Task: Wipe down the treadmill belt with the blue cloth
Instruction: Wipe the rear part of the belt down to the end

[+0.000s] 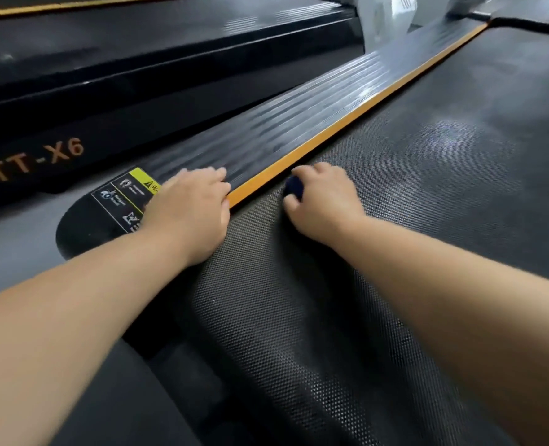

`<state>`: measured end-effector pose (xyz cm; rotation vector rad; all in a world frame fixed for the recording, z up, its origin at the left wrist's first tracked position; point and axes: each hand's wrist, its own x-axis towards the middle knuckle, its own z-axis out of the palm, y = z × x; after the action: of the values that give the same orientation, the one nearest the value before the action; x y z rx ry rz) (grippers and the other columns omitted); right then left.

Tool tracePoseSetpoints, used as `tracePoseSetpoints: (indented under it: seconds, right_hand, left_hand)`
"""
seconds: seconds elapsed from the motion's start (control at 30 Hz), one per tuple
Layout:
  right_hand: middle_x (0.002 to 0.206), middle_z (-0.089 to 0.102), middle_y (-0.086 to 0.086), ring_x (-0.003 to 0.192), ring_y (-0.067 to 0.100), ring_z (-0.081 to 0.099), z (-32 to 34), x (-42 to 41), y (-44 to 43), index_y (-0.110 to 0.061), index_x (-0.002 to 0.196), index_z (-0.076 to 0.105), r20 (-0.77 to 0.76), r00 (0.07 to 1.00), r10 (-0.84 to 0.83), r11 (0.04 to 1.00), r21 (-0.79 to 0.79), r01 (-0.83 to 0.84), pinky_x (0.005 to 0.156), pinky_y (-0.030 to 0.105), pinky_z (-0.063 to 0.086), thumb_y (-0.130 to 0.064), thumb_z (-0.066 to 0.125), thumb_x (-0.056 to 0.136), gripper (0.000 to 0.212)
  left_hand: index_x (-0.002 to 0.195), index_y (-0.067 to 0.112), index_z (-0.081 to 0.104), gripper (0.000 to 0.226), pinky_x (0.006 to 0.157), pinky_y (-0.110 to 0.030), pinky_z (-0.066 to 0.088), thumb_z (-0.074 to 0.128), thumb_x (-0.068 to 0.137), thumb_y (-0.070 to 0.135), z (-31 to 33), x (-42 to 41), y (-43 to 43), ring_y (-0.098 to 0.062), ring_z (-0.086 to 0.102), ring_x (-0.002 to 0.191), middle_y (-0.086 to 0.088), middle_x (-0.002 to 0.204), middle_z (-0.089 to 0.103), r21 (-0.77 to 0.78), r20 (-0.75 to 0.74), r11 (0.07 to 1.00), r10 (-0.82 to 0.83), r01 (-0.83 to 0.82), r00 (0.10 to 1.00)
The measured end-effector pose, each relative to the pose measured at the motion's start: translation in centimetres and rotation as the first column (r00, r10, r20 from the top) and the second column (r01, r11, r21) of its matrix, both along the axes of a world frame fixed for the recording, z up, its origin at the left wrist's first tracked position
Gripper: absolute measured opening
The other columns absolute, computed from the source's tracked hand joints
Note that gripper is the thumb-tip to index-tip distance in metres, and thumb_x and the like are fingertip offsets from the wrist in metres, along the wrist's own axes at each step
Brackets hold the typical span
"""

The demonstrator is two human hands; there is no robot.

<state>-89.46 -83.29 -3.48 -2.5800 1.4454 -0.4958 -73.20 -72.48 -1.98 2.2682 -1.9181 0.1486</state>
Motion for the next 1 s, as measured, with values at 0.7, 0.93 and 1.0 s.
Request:
tracePoseSetpoints:
  seconds: [0.7,0.93,1.0]
  right_hand:
    - [0.122,0.048,0.009,0.116,0.033,0.043,2.1,0.2,-2.4,-0.020,0.117,0.061,-0.081,0.987,-0.142,0.982,0.110,0.151,0.093,0.039,0.043,-0.036,0.052,0.088,0.035]
    - [0.113,0.049,0.009,0.110,0.032,0.044,0.7,-1.1,3.0,-0.018,0.111,0.061,0.015,1.000,-0.002,0.998,0.070,0.000,0.087,0.033,0.039,-0.036,0.053,0.086,0.032]
    - [0.111,0.051,0.006,0.110,0.028,0.045,0.9,-2.5,4.0,-0.022,0.112,0.062,-0.001,0.994,0.112,0.993,0.040,-0.111,0.089,0.033,0.041,-0.037,0.052,0.087,0.031]
  left_hand:
    - [0.137,0.022,0.043,0.048,0.097,-0.040,0.041,0.038,0.091,0.010,0.2,-2.3,-0.9,-0.022,0.040,0.127,0.004,0.143,0.044,0.027,-0.075,0.994,0.111,-0.109,0.991]
    - [0.141,0.020,0.038,0.052,0.098,-0.040,0.039,0.035,0.091,0.007,0.8,-2.9,-0.6,-0.022,0.035,0.132,0.006,0.151,0.034,0.094,-0.054,0.988,0.126,-0.121,0.991]
    - [0.129,0.016,0.045,0.042,0.088,-0.041,0.043,0.034,0.089,0.007,1.0,-3.3,-0.4,-0.025,0.045,0.123,-0.001,0.141,0.043,0.138,0.016,0.982,0.130,-0.131,0.991]
